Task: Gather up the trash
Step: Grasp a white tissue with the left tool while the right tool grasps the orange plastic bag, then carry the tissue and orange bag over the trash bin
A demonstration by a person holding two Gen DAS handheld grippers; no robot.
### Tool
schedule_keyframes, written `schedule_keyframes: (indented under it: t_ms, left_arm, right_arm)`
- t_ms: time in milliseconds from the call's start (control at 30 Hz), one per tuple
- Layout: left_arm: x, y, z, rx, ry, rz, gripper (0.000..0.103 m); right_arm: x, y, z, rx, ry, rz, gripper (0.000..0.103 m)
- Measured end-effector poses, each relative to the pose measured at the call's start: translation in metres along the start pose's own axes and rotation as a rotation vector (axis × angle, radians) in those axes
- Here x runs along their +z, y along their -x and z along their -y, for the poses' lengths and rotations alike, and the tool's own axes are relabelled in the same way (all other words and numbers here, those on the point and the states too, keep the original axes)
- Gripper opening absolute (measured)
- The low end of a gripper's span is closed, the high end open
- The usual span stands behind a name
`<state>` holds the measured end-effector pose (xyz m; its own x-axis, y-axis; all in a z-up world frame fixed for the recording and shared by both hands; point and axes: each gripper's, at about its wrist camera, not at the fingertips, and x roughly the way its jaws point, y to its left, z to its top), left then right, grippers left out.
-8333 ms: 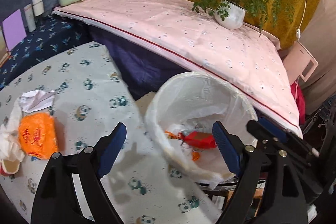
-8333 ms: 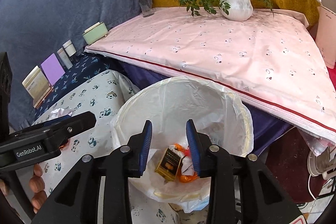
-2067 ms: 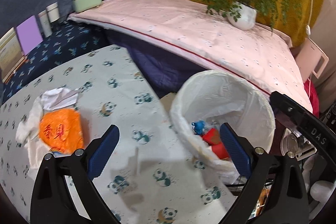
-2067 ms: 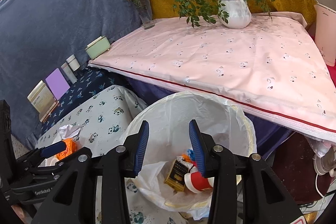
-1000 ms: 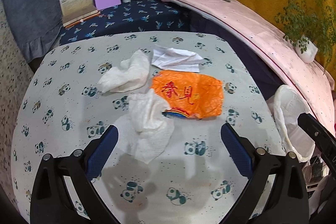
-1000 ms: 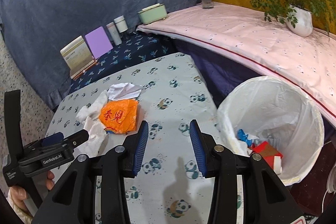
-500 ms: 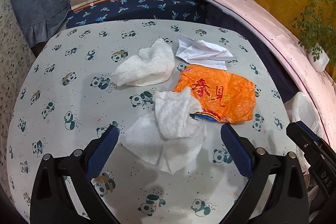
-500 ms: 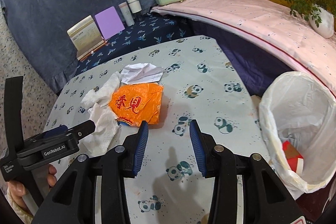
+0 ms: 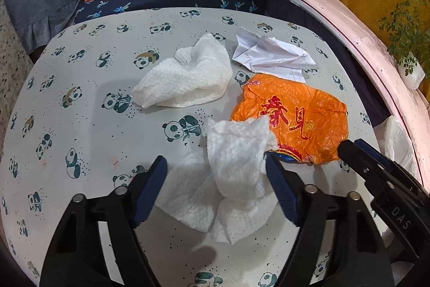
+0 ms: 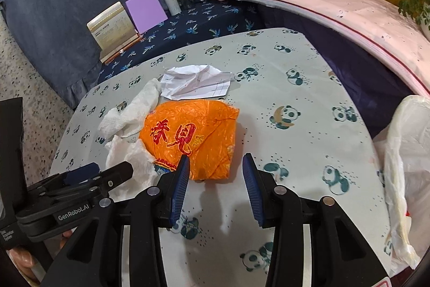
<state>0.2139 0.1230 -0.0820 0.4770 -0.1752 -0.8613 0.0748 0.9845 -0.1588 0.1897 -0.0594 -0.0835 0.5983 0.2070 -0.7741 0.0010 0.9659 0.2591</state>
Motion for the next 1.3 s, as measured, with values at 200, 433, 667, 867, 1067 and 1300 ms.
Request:
schedule_keyframes:
  t_ms: [200,433,667,867,1067,1300]
  left_arm:
    - [-0.001,-0.008,0.002,-0.037,-0.009,-0.027,0.042]
    - [-0.004,-0.006,0.009,-0.05,-0.033,-0.031,0.026]
    - [-0.007,0.009,0.021,-0.067,-0.058,-0.013,0.016]
    - [-0.01,0.031,0.046,-0.094,-0.105,0.017,0.015]
    - [-0.015,0.052,0.083,-0.13,-0.171,0.053,0.01]
    - [-0.024,0.072,0.13,-0.187,-0.247,0.072,0.01]
  right_arm:
    - [0.001,-0.017,-0.001,0.003,0.002,-0.024,0.04]
    - [-0.003,-0.019,-0.004,0.014,0.015,-0.027,0.021]
    - [-0.006,0.01,0.0,0.009,0.011,0.028,0.016]
    - [-0.006,0.052,0.018,-0.014,-0.027,0.109,0.013]
    - [-0.01,0.093,0.041,-0.049,-0.059,0.182,0.012]
    - [-0.019,0.137,0.074,-0.088,-0.113,0.261,0.01]
